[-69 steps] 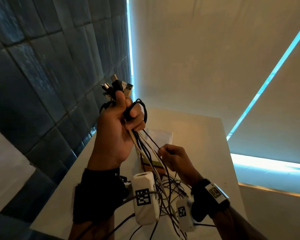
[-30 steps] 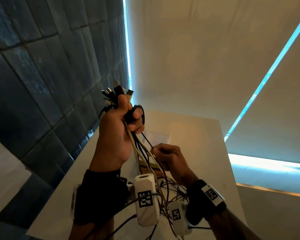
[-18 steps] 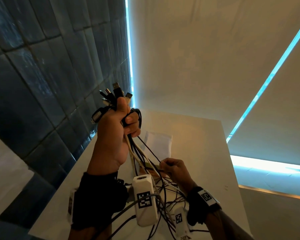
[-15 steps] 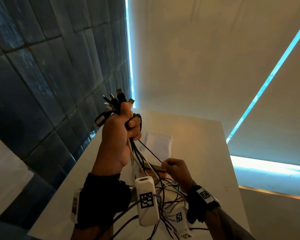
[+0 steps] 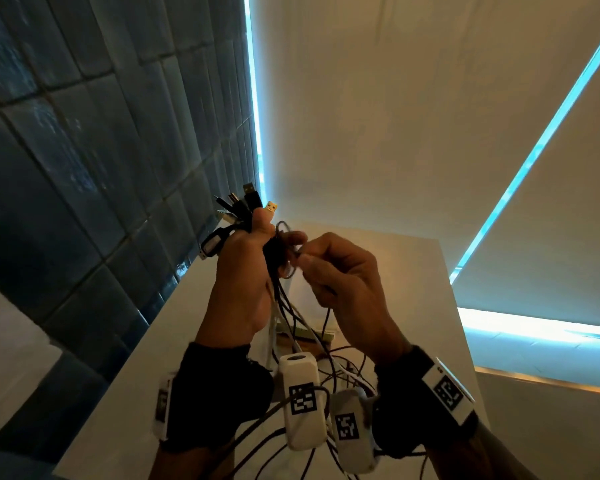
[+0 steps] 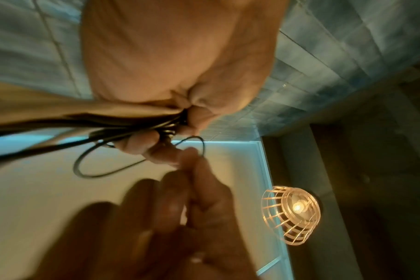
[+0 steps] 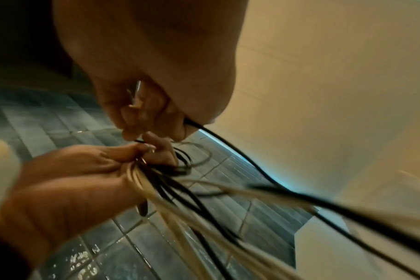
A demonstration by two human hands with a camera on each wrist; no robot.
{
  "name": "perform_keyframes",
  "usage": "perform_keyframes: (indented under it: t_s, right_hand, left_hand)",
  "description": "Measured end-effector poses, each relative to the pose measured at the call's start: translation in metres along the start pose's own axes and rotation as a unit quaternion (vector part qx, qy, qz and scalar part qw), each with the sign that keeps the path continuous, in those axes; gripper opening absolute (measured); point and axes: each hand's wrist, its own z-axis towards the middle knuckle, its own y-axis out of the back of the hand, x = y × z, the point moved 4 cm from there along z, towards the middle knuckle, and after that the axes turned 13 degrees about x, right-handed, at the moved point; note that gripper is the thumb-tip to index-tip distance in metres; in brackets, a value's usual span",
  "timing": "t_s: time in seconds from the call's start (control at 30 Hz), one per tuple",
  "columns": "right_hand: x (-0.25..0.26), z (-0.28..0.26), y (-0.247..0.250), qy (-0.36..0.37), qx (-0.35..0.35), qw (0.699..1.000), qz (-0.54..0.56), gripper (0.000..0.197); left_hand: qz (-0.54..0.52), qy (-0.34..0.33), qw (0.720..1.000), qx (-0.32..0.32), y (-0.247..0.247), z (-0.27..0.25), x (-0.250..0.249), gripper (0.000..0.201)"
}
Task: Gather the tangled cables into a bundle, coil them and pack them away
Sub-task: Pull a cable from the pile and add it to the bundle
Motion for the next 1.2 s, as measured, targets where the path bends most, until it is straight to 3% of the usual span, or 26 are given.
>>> perform_keyframes:
  t_s: [0.13, 0.23, 0.47, 0.7, 0.83, 0.9, 1.0, 1.07, 1.2]
  right_hand:
    - [-0.023, -0.009, 0.0, -0.075, 0.023, 0.997, 0.002, 0.019]
    - [-0.049, -0.02, 0.008, -0.131, 0.0, 0.99, 0.042, 0.017]
    - [-0.092, -0.033, 0.015, -0.189, -0.014, 0.981, 0.032, 0.018]
    - [-0.153, -0.058, 0.055, -0.29, -0.043, 0.95, -0.104, 0.02]
    - [-0.146, -0.052, 0.075, -0.332, -0.086, 0.917, -0.204, 0.021]
    - [-0.127, -0.039, 0.081, -0.312, -0.137, 0.919, -0.2, 0.019]
    - [-0.083, -0.016, 0.073, -0.218, -0.159, 0.959, -0.083, 0.016]
    - [-0.049, -0.002, 0.055, -0.142, -0.127, 0.981, -0.025, 0.016]
    - [0.001, 0.008, 0.016, -0.027, -0.043, 0.999, -0.011, 0.014]
  left_hand:
    - [-0.165, -0.038, 0.984, 0.051, -0.001, 0.0, -0.011, 0.033]
    - [-0.205, -0.057, 0.974, 0.076, 0.004, -0.001, -0.018, 0.037]
    - [-0.176, -0.055, 0.979, 0.09, 0.004, -0.003, -0.014, 0.033]
    - [-0.144, -0.045, 0.986, 0.068, 0.012, -0.006, -0.016, 0.036]
    - [-0.112, -0.027, 0.991, 0.063, 0.013, -0.006, -0.015, 0.037]
    - [-0.1, -0.024, 0.992, 0.068, 0.012, -0.005, -0.016, 0.037]
    - [-0.089, -0.036, 0.993, 0.061, 0.009, -0.002, -0.018, 0.035]
    - [-0.079, -0.033, 0.995, 0.046, 0.007, -0.002, -0.015, 0.033]
    - [-0.054, -0.014, 0.998, -0.002, 0.004, -0.001, -0.005, 0.054]
